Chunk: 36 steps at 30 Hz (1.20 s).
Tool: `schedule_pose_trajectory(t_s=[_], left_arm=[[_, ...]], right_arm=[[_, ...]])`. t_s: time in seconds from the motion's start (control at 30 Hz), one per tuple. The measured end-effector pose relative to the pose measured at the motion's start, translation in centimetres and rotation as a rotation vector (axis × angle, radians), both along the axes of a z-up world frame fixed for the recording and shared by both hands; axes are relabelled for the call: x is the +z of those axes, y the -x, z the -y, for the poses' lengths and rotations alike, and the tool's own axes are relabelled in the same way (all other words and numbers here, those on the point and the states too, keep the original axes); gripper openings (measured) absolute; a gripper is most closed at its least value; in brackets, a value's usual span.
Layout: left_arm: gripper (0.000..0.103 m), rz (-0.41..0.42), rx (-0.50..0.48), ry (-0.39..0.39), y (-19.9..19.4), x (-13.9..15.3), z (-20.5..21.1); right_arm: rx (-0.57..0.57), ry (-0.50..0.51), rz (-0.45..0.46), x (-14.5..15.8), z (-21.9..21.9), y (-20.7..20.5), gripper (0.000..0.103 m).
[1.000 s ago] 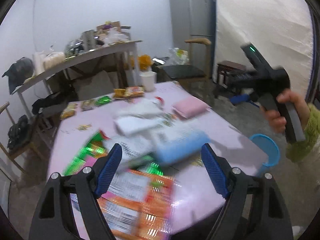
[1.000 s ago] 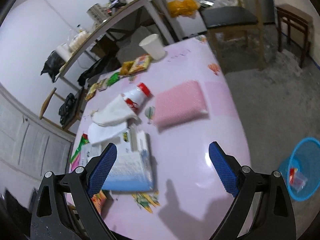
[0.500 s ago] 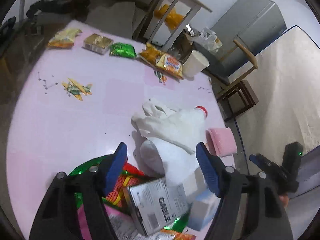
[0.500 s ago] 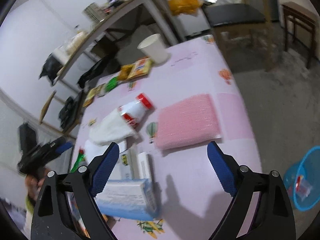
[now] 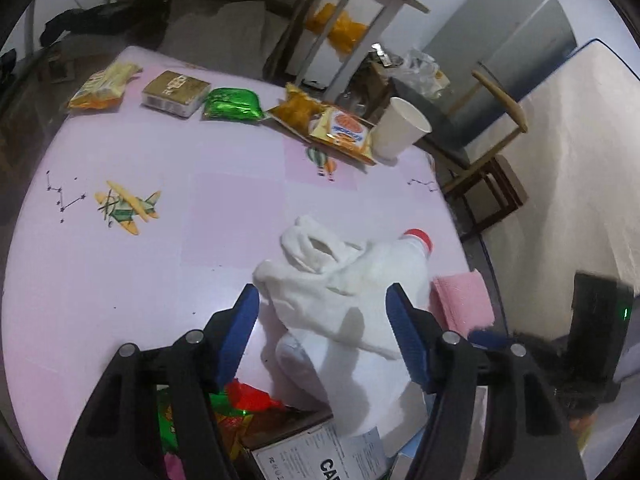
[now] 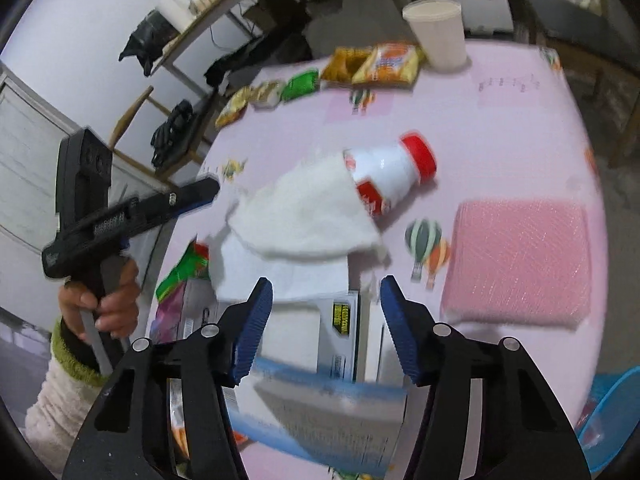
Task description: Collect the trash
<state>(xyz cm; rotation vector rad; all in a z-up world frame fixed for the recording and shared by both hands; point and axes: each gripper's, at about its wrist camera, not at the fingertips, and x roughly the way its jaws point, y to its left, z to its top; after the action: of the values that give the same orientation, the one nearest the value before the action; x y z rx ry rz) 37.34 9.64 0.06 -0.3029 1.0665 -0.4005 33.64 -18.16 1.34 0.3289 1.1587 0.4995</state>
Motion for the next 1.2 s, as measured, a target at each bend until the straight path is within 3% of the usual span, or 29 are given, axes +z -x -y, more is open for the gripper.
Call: schedule_pose_trajectory(t_s=[0.13, 0.2, 0.37, 0.47, 0.8, 0.9, 1.13, 1.2], left_arm=[[0.063, -0.016, -0.025, 0.012, 0.9, -0.3, 0.1], [0.059, -0.029, -0.041, 0.013, 1.6, -0.5, 0.1], [0.048, -0.161, -0.023, 0.022, 2.2, -2.5, -0.5], [0.048, -0.197, -0.018, 0.053, 2.1, -3.2, -0.6], [0.028, -0.201, -0.042, 0.040, 2.2, -2.6, 0.6], [0.028, -0.216, -0.054, 0.088, 2.5, -2.3, 0.6], [0.028, -0.232, -0.035, 0.070, 2.8, -2.8, 0.9], [0.020, -0.225, -0.032, 0.066, 2.9, -2.9, 0.9]], right_arm=[[-0.056, 0.017, 0.006, -0.4, 0.3, -1.6, 0.064], [-0.068, 0.013, -0.013, -1.1, 0.3, -2.8, 0.064], [-0.084, -0.027, -0.077, -2.7, 0.4, -4.6, 0.064], [-0.087, -0.037, -0.107, -3.3, 0.2, -5.1, 0.062], [-0.100, -0.084, -0.150, -3.3, 0.7, -4.5, 0.029], [-0.108, -0.097, -0.147, -3.0, 1.0, -4.3, 0.018], [-0.116, -0.113, -0.142, -2.8, 1.0, -4.1, 0.005], [-0.118, -0.120, -0.135, -2.6, 1.0, -4.1, 0.003]])
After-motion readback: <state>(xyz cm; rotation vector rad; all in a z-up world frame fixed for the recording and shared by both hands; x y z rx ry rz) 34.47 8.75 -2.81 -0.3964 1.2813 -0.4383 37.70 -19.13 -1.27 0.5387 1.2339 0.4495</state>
